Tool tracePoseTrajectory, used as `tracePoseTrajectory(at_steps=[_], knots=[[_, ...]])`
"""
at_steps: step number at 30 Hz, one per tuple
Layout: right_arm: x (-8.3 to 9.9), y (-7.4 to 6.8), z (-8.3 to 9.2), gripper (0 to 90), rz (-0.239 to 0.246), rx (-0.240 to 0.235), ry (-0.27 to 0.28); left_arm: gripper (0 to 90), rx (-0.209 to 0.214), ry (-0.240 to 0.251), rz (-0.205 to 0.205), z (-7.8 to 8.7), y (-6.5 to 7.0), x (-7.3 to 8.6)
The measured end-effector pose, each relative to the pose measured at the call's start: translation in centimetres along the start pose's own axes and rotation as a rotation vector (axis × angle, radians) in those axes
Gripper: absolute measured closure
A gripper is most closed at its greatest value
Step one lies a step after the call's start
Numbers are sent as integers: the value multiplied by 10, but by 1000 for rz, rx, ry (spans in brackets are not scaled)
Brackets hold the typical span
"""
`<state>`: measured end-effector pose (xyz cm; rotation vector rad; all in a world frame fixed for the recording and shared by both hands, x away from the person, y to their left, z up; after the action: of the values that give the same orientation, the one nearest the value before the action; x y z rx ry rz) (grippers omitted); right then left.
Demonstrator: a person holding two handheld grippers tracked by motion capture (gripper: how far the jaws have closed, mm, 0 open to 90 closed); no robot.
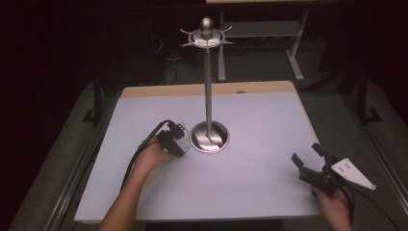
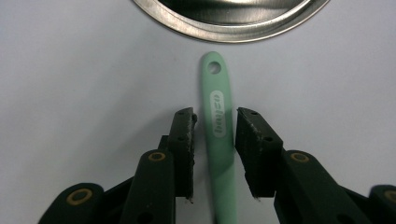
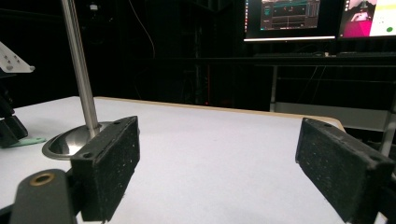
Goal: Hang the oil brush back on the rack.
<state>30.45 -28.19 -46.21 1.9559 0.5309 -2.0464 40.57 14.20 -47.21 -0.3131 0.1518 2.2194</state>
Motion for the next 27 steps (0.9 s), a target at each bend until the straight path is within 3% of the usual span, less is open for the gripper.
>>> tracePoseTrajectory(at_steps=[10,17,20,23,25,27], knots=[[0,0,0,131,1,1,-1,718,-8,-37,-14,-2,1,-2],[0,-1,0,131,2,2,3,746,10,-34,7,-2,1,-2],[0,-1,0,131,2,2,4,733,14,-23,9,-2,0,-1],[0,0,0,131,0,0,1,663,32,-33,12,-1,3,2],[0,0,0,131,-6,0,5,659,18,-44,-1,0,3,3],[0,0,0,131,-5,0,5,663,21,-43,19,0,4,4]])
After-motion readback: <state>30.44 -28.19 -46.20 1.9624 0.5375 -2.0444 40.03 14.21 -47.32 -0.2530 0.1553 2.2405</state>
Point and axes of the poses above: each handheld gripper's, and its own axes: z roughly backward along the jaws, x roughly out of its underside, y roughly to its right, the point moved 6 cm from there along -z, roughly forward along the jaws, and after that the axes turned 1 degree about -y, right-handed, at the moved point
